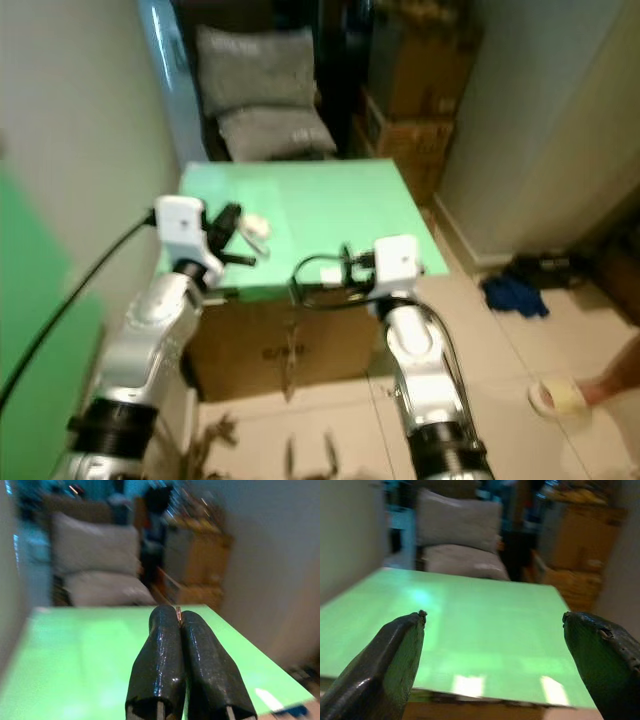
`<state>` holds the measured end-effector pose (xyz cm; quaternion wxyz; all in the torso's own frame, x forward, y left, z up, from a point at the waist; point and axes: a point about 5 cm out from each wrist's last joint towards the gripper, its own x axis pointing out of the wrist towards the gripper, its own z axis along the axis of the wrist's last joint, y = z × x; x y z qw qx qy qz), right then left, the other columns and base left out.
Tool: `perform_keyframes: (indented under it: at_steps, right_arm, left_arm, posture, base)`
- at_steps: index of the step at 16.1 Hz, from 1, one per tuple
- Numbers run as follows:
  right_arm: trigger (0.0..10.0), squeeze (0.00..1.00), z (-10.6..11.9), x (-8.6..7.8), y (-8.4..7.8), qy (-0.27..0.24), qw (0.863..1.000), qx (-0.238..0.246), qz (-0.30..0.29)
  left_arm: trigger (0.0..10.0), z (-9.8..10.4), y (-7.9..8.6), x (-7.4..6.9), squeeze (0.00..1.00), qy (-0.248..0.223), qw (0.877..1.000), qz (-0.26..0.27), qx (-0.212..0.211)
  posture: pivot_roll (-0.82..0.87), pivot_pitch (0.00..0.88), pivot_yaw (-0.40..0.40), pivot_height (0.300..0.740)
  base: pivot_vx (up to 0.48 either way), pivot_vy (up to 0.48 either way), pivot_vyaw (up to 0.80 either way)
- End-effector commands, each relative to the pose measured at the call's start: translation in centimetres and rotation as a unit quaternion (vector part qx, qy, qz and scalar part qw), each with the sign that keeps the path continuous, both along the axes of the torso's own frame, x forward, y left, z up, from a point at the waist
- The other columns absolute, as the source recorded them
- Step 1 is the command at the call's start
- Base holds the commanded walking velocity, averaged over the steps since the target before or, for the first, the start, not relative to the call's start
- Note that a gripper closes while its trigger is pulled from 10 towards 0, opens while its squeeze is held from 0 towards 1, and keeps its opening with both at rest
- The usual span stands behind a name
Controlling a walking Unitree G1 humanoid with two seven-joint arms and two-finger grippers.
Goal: Hang keys on a hook
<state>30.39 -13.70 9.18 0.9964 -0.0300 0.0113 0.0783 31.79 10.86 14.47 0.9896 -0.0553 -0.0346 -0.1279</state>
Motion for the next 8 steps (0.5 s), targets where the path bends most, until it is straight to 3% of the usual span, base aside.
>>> perform_keyframes:
  at_steps: [1,8]
  right_arm:
    - [10.0,0.21,0.4,0.1,-0.2,-0.006,1.0,-0.002,0.001]
    - [10.0,0.22,0.2,0.0,-0.1,-0.004,1.0,-0.003,0.008]
  left_arm:
    - [10.0,0.3,-0.4,-0.3,0.0,-0.014,1.0,-0.01,0.008]
    - [10.0,0.6,-1.4,-1.1,0.0,-0.033,0.999,-0.035,0.014]
  posture:
    - [-0.07,0.0,0.017,0.74]
    - [-0.07,0.0,0.014,0.74]
  base:
    - [0.0,-0.382,0.64]
    - [0.0,-0.48,0.62]
